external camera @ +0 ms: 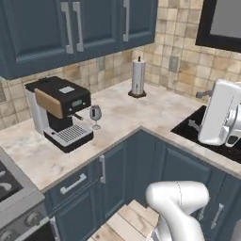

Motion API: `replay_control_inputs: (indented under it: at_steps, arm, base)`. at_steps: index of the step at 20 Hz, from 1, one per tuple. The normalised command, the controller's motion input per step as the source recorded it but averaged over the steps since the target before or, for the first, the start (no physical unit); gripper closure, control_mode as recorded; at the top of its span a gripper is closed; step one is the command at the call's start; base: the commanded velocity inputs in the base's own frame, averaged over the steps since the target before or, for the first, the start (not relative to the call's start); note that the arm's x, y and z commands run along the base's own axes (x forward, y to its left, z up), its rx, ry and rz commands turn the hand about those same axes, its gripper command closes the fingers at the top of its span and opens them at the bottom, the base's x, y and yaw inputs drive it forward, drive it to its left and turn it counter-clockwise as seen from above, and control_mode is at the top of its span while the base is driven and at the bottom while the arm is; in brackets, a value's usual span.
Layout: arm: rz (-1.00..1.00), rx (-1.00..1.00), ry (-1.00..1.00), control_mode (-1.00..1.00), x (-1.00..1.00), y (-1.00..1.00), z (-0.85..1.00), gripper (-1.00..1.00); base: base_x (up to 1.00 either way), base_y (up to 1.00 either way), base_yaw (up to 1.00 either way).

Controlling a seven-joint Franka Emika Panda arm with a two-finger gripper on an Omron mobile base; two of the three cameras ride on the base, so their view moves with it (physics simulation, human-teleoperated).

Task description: Retrieve the wine glasses from the counter and place one next to each plate.

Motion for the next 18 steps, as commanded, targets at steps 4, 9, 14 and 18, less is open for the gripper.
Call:
replay_control_inputs:
  at_steps: [4, 9, 14, 18]
  arm:
    - [0.00, 0.00, 0.00, 1.00, 0.00, 0.00, 0.00, -1.00]
    - [0.00, 0.00, 0.00, 1.00, 0.00, 0.00, 0.00, -1.00]
    - [0.00, 0.00, 0.00, 1.00, 0.00, 0.00, 0.00, -1.00]
    - [0.00, 0.00, 0.00, 1.00, 0.00, 0.00, 0.00, -1.00]
  base:
    - [0.79, -0.52, 0.60]
    - [0.25, -0.08, 0.29]
    - [-0.12, 0.22, 0.19]
    - [-0.02, 0.42, 0.28]
